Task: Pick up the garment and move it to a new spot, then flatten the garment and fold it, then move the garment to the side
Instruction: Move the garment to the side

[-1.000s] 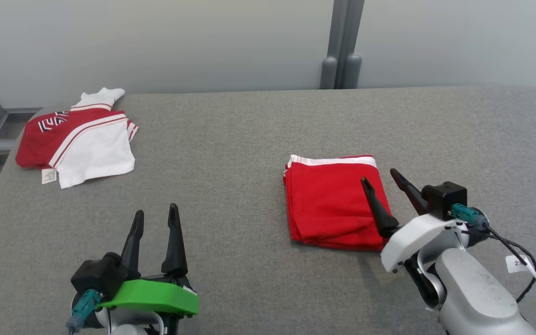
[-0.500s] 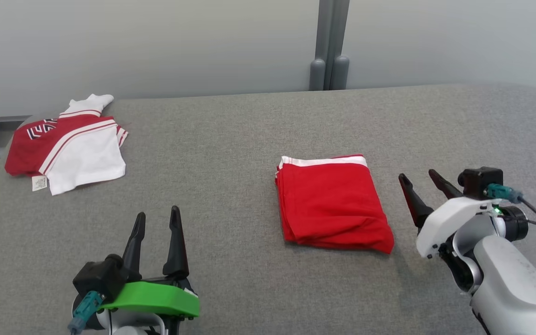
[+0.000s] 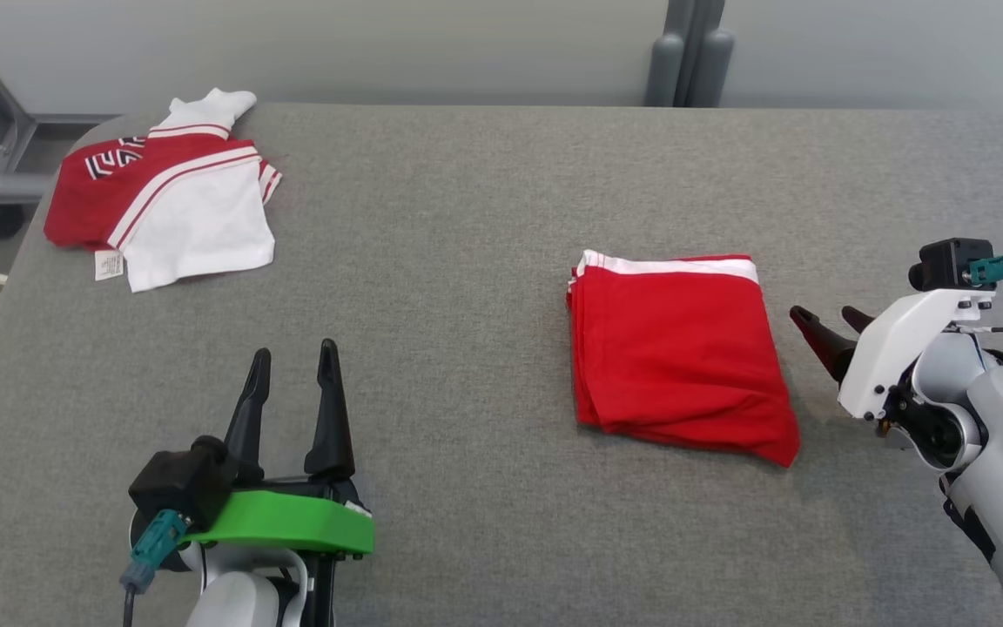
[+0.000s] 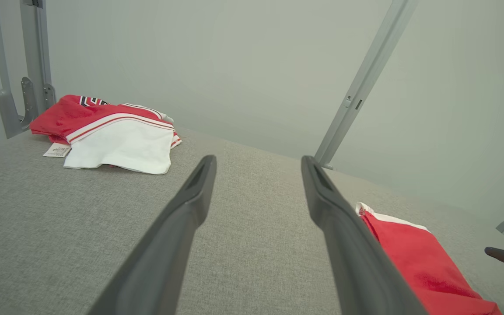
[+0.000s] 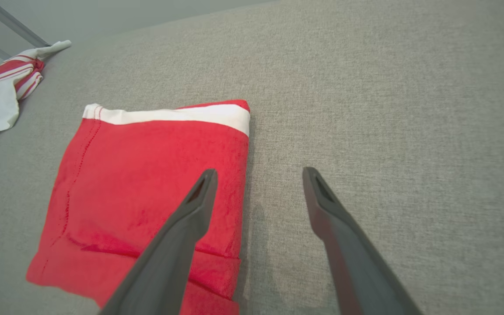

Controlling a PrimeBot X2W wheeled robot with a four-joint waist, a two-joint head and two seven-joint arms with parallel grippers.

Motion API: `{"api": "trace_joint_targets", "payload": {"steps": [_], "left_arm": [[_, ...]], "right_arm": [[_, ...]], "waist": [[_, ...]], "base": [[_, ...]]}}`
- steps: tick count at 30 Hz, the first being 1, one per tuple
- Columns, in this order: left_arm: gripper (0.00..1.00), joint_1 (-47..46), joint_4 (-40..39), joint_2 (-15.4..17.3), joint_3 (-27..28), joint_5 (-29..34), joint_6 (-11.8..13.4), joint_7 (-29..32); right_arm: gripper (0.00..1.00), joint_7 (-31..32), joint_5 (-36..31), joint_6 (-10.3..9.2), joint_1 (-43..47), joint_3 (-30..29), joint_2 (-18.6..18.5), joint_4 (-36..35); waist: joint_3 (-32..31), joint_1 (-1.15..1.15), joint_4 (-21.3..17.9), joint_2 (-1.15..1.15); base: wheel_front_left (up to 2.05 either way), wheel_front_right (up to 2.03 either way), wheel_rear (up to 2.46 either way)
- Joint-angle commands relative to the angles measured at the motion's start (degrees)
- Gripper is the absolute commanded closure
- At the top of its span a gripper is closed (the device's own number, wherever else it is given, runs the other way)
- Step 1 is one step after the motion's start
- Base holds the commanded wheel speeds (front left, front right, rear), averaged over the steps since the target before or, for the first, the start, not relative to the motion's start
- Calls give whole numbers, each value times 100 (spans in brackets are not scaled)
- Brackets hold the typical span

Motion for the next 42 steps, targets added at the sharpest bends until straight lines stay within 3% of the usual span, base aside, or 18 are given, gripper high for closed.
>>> {"api": "trace_joint_targets", "payload": {"steps": [1, 13, 14, 15, 16, 17, 24, 31, 40, 41, 42], "left_arm": [[0, -118, -8, 10, 1, -5, -11, -1], [0, -264, -76, 10, 28, -56, 5, -1], [0, -267, -82, 10, 28, -59, 14, -1], [0, -269, -87, 9, 26, -59, 19, -1], [0, -279, -93, 10, 28, -56, 25, -1], [0, -289, -99, 10, 29, -45, 27, -1], [0, -350, -136, 9, 36, 42, 2, 0], [0, -420, -185, 10, -1, 127, -50, 0], [0, -565, -126, 11, -169, 230, -127, 0], [0, -621, -106, 25, -276, 322, -154, 0], [0, -637, -92, 36, -313, 355, -174, 2]], "right_arm": [[0, 101, 173, 0, -82, 77, -60, 54], [2, 588, 1010, 0, -315, 802, -268, 274], [32, 577, 1065, 0, -337, 843, -267, 277], [56, 564, 1109, 0, -354, 887, -266, 269], [71, 546, 1162, 0, -377, 937, -267, 244], [100, 506, 1207, 0, -403, 982, -277, 218], [100, 201, 1267, -1, -619, 1258, -488, 107], [100, -80, 1148, 0, -947, 1608, -727, 30], [100, -434, 1096, 0, -1404, 1874, -792, 169], [100, -552, 1128, 0, -1620, 1975, -732, 238], [100, -578, 1136, 0, -1661, 1996, -729, 265]], "waist": [[313, 0, 294, 0], [603, 0, 427, 0], [615, 0, 419, 0], [625, 0, 409, 0], [636, 0, 397, 0], [645, 0, 382, 0], [696, 0, 195, 0], [808, 0, -354, 0], [945, 0, -1500, 0], [1051, 0, -2005, 0], [1078, 0, -2111, 0]], "base": [[0, 0, 0], [0, 0, 0], [0, 0, 0], [0, 0, 0], [0, 0, 0], [0, 0, 0], [0, 0, 0], [0, 0, 0], [0, 0, 0], [0, 0, 0], [0, 0, 0]]}}
